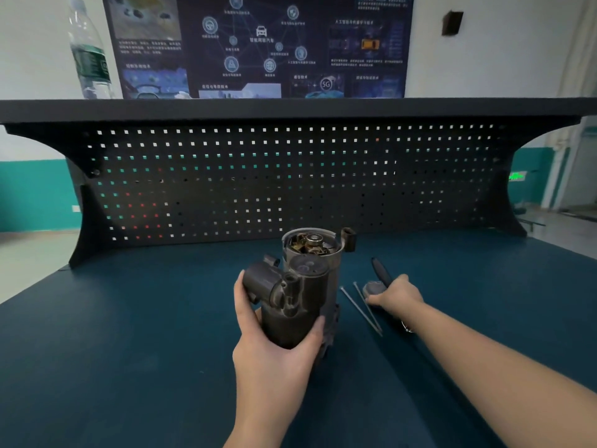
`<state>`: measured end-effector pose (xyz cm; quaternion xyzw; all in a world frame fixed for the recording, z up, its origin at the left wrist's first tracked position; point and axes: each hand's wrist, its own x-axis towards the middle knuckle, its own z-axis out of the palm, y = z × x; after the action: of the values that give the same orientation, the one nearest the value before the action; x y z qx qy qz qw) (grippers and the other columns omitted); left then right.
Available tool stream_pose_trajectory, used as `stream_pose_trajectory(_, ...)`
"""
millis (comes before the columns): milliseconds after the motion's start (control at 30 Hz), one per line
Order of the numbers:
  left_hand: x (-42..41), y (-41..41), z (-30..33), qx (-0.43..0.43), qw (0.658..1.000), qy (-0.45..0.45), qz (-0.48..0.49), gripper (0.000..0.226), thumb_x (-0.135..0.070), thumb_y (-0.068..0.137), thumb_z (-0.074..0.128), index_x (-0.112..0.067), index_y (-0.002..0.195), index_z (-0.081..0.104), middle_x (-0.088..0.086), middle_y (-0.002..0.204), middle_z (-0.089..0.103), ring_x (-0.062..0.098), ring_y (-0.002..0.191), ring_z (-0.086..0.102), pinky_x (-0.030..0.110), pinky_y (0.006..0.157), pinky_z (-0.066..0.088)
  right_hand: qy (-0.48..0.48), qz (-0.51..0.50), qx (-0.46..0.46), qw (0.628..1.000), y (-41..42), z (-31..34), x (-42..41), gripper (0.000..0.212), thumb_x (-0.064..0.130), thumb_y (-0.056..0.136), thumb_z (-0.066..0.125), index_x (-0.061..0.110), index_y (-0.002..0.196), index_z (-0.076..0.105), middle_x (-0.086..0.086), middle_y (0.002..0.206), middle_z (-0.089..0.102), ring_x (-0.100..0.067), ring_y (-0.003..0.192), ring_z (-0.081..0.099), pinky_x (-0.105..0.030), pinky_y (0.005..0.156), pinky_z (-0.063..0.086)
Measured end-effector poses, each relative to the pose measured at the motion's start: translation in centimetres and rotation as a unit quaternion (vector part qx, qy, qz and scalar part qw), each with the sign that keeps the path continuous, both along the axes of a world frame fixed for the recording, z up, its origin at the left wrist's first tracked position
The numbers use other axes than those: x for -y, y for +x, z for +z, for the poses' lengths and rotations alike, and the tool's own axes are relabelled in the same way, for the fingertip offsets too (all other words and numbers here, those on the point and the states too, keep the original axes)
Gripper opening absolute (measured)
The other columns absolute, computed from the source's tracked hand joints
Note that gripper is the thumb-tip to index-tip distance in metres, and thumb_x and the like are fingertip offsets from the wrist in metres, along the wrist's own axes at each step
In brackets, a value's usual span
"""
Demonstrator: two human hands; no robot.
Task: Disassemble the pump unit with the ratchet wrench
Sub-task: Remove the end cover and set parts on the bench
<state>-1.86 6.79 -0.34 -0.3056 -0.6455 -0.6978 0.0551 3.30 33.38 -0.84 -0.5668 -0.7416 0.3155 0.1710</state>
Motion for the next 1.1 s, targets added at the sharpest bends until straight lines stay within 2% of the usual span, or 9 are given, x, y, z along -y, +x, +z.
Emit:
stream_pose_trajectory(133,0.1,-0.1,0.0,-0.002,1.000,0.003,-0.010,0.107,-0.067,0.045,0.073,-0.075,0.126,0.004,-0.047,0.100,0.054,-0.026,0.087,0.052,-0.002,0.060,0.040,0.026,-0.029,-0.089,0.995,1.0,1.8,1.4,0.085,0.052,0.082,0.068,0.001,0.138,0.030,-0.022,0.131,0.053,-0.036,0.110,0.057,-0.038,0.079,0.045)
stream_pose_trajectory(200,0.1,-0.2,0.0,-0.002,1.000,0.004,-0.026,0.109,-0.068,0.047,0.072,-0.072,0.130,0.003,-0.046,0.101,0.055,-0.025,0.090,0.054,0.003,0.063,0.041,0.005,-0.034,-0.265,0.964,1.9,3.2,2.9,0.051,0.044,0.092,0.058,0.003,0.120,0.046,-0.021,0.114,0.064,-0.027,0.075,0.062,-0.030,0.062,0.043)
stream_pose_trajectory(267,0.1,-0.3,-0.1,0.000,0.999,0.009,-0.048,0.104,-0.066,0.052,0.069,-0.071,0.131,0.001,-0.040,0.103,0.059,-0.021,0.093,0.055,0.001,0.068,0.041,-0.119,-0.023,-0.481,0.868,2.9,3.9,4.8,0.026,0.032,0.097,0.053,0.008,0.088,0.049,-0.018,0.084,0.068,-0.014,0.038,0.046,-0.023,0.042,0.039)
stream_pose_trajectory(333,0.2,-0.3,0.0,0.008,0.997,0.013,-0.073,0.098,-0.063,0.059,0.066,-0.068,0.133,0.002,-0.033,0.104,0.062,-0.016,0.097,0.058,-0.001,0.072,0.040,-0.250,-0.003,-0.610,0.752,4.1,4.4,7.2,0.036,0.030,0.096,0.054,0.011,0.068,0.042,-0.015,0.063,0.061,-0.016,0.036,0.042,-0.025,0.046,0.044)
stream_pose_trajectory(400,0.3,-0.5,0.0,0.024,0.994,0.026,-0.102,0.097,-0.057,0.063,0.069,-0.057,0.139,0.009,-0.031,0.105,0.063,-0.011,0.098,0.060,0.006,0.077,0.043,-0.300,0.031,-0.624,0.721,4.6,4.5,9.1,0.043,0.035,0.095,0.053,0.012,0.060,0.044,-0.013,0.055,0.057,-0.021,0.048,0.047,-0.031,0.057,0.044)
stream_pose_trajectory(533,1.0,-0.6,0.6,0.059,0.990,0.019,-0.129,0.086,-0.057,0.056,0.081,-0.032,0.129,0.042,-0.026,0.104,0.067,-0.006,0.096,0.064,0.015,0.076,0.051,-0.199,0.094,-0.548,0.807,4.9,2.9,11.6,0.046,0.040,0.097,0.046,0.012,0.061,0.051,-0.006,0.051,0.049,-0.017,0.046,0.045,-0.027,0.047,0.033)
stream_pose_trajectory(733,-0.5,1.1,1.1,0.071,0.993,-0.007,-0.089,0.052,-0.061,0.045,0.078,-0.042,0.089,0.057,-0.018,0.091,0.069,-0.003,0.086,0.065,0.016,0.069,0.048,-0.213,0.143,-0.512,0.820,5.5,2.6,13.1,0.051,0.051,0.099,0.037,0.013,0.067,0.050,-0.005,0.055,0.049,-0.017,0.046,0.047,-0.023,0.041,0.038)
stream_pose_trajectory(933,-1.0,0.6,1.4,0.062,0.992,-0.035,-0.103,0.063,-0.064,0.041,0.077,-0.040,0.095,0.055,-0.023,0.092,0.069,-0.002,0.089,0.065,0.022,0.075,0.049,-0.312,0.140,-0.619,0.707,6.2,3.2,13.2,0.029,0.026,0.096,0.048,0.009,0.071,0.049,-0.005,0.053,0.049,-0.017,0.044,0.045,-0.025,0.040,0.050)
stream_pose_trajectory(1100,-0.2,-0.8,1.1,0.051,0.985,-0.028,-0.162,0.055,-0.051,0.057,0.078,-0.032,0.104,0.057,-0.020,0.097,0.071,0.000,0.091,0.067,0.017,0.072,0.049,-0.385,0.192,-0.653,0.623,6.4,3.4,13.9,0.011,0.011,0.069,0.056,0.007,0.076,0.049,-0.007,0.055,0.057,-0.015,0.044,0.057,-0.022,0.047,0.053)
